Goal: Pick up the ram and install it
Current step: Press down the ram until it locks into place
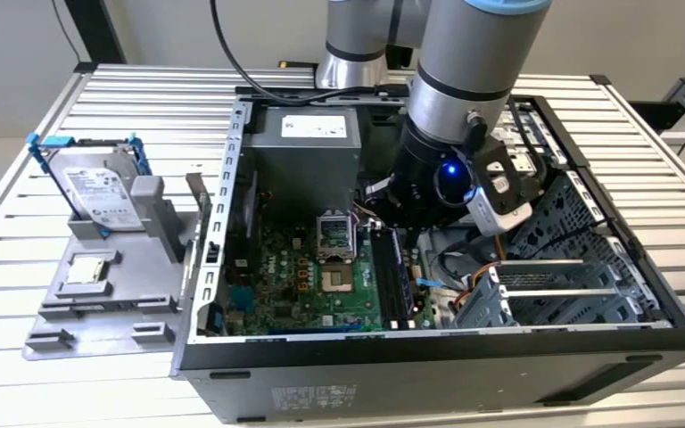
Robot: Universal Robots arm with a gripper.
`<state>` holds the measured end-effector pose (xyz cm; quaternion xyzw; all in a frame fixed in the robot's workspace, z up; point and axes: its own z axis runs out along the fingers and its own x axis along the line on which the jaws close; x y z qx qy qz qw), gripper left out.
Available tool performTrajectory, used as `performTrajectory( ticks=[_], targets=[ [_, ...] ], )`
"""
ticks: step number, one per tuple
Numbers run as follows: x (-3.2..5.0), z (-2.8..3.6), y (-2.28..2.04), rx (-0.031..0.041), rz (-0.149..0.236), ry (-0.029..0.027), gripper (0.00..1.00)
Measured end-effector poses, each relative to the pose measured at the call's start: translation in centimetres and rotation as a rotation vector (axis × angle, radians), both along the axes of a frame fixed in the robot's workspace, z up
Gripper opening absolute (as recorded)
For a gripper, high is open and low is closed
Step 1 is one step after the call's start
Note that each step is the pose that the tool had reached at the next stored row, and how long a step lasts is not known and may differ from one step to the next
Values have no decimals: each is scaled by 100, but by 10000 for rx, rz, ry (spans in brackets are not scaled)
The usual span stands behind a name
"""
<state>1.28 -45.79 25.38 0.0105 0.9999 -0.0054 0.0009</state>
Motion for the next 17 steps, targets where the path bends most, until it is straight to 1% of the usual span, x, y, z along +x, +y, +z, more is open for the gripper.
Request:
performTrajectory(
  ticks=[8,10,12,17],
  targets=[
    [0,0,0,0,5,0,0],
    [0,0,0,0,61,1,0],
    [0,0,0,0,266,0,0],
    [1,0,0,0,924,0,0]
  ],
)
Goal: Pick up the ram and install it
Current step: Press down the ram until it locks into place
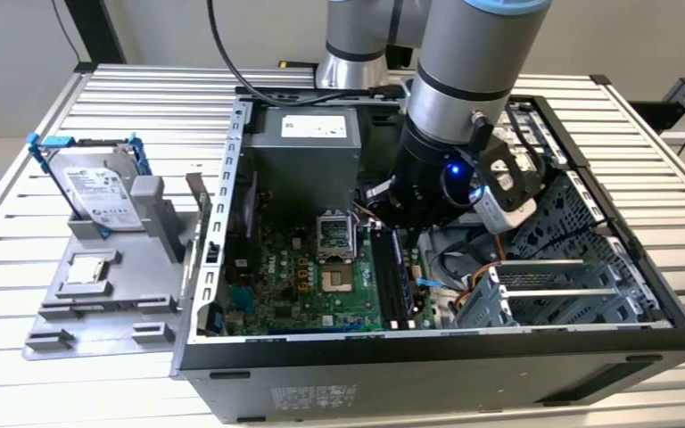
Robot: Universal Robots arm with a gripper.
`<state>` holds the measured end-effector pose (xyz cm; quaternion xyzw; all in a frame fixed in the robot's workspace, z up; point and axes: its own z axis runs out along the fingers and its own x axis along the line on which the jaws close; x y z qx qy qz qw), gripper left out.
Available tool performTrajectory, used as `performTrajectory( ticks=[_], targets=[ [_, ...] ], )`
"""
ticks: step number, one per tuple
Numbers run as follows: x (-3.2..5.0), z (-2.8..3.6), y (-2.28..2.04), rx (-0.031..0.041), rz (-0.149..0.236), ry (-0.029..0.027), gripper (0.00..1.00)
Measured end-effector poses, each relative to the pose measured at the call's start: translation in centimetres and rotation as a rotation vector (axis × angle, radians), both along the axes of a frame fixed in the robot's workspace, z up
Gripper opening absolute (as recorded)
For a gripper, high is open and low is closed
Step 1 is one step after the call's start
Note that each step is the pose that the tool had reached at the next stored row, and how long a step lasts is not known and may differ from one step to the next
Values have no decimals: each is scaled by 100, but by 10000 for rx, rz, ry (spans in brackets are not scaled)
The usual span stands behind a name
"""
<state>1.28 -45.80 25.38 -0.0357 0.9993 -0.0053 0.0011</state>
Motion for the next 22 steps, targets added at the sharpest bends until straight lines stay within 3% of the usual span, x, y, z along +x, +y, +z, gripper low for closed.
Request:
performTrajectory(
  ticks=[8,22],
  targets=[
    [-1,1,0,-4,987,-36,0],
    [-1,3,0,-10,2779,-202,0]
  ],
)
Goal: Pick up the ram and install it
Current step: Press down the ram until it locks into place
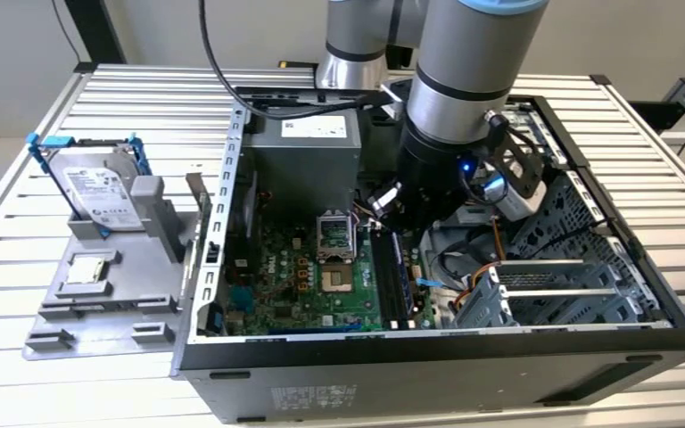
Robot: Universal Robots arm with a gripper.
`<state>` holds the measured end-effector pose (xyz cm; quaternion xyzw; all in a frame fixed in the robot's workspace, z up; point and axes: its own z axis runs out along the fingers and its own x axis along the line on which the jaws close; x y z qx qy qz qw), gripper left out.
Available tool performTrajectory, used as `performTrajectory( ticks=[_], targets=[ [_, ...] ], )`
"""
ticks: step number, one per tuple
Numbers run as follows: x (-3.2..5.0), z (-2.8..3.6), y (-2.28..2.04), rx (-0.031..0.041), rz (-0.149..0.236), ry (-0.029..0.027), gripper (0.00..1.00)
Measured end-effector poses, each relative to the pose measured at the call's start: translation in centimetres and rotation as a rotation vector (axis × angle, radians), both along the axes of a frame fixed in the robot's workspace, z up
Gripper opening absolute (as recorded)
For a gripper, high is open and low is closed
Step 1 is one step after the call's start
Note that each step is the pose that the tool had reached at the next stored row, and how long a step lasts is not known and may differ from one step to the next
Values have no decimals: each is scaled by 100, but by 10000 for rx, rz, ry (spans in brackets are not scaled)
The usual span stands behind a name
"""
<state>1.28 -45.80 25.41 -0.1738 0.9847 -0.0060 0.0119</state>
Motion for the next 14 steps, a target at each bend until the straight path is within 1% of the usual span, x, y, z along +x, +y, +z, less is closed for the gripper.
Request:
performTrajectory(
  ticks=[14],
  targets=[
    [0,0,0,0,2120,-173,0]
  ],
)
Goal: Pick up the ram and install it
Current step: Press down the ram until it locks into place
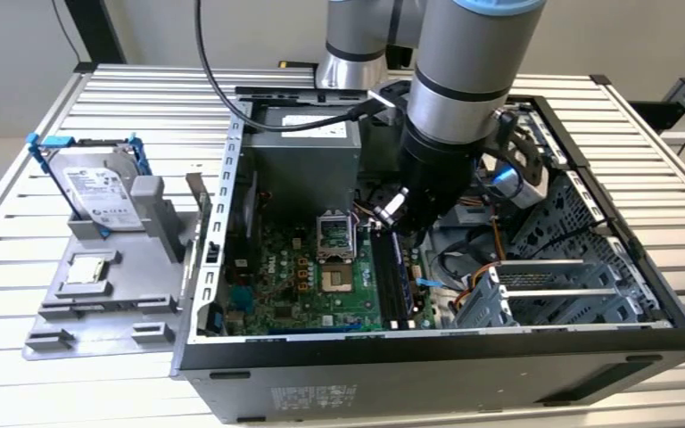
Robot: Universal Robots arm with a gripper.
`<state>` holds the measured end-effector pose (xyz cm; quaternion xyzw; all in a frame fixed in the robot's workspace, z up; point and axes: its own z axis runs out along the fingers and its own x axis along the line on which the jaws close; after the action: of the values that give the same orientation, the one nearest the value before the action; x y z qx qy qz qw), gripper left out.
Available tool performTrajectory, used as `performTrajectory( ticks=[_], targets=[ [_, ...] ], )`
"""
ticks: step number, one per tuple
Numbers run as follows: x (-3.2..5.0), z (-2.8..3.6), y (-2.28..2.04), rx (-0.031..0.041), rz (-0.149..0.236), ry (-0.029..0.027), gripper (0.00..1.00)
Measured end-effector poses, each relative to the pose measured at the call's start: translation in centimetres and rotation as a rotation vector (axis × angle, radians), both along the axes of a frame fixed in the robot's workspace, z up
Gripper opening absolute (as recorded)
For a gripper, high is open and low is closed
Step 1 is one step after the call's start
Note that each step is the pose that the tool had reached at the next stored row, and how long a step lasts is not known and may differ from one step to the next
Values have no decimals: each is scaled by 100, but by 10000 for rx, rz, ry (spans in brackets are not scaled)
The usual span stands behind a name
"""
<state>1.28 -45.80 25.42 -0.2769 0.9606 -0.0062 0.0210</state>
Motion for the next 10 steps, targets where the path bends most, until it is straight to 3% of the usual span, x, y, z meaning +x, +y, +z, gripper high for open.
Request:
performTrajectory(
  ticks=[10],
  targets=[
    [0,0,0,-4,1364,-88,0]
  ],
)
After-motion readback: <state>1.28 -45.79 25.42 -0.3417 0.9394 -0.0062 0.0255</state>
